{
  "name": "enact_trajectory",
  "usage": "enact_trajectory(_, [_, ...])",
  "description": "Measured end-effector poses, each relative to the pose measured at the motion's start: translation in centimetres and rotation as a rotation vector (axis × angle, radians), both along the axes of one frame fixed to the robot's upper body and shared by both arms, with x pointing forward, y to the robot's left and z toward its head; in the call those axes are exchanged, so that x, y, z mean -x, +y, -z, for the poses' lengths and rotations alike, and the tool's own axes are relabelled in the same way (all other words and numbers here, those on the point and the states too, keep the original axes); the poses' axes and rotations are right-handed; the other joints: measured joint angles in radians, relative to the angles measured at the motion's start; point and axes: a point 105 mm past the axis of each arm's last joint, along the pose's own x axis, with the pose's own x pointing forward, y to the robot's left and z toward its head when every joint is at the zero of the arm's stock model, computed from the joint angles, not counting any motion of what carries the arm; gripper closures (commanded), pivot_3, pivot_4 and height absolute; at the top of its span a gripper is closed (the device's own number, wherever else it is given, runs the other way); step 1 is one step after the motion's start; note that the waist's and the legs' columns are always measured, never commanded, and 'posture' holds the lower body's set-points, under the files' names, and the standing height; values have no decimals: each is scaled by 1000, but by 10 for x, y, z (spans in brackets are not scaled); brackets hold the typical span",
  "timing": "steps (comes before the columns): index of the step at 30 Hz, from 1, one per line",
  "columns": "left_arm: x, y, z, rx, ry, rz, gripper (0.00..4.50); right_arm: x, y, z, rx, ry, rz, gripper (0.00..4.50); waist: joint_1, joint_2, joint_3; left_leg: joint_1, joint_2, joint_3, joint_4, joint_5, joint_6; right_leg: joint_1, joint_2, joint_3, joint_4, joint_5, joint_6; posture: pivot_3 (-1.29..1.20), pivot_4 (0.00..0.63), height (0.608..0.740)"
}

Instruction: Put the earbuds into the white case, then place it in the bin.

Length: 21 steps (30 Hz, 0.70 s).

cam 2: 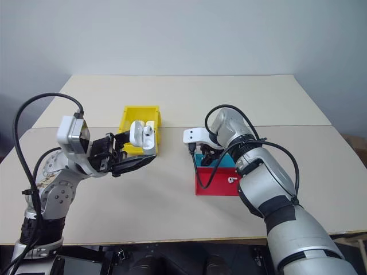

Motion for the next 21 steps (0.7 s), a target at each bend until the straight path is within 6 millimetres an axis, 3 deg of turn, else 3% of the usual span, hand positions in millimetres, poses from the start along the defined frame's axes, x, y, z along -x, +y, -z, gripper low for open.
enact_trajectory(11, [0,0,1,1,8,-8,1736,-1,-2,0,7,-3,7,1231,-1,0,0,0,0,0,0,0,0,0,0,0,0,0,0,0,150,740])
enact_trajectory(14, [0,0,1,1,9,-9,1736,-1,-2,0,14,-7,3,1821,-1,0,0,0,0,0,0,0,0,0,0,0,0,0,0,0,150,740])
enact_trajectory(19, [3,-1,0,-1,-3,-1,1736,-2,-3,1,21,-14,3,3511,-1,0,0,0,0,0,0,0,0,0,0,0,0,0,0,0,150,740])
enact_trajectory(21, [5,-2,-1,-2,-10,5,1736,-2,-2,0,24,-21,-1,3882,-1,0,0,1,0,0,0,0,0,1,0,0,0,0,0,0,150,740])
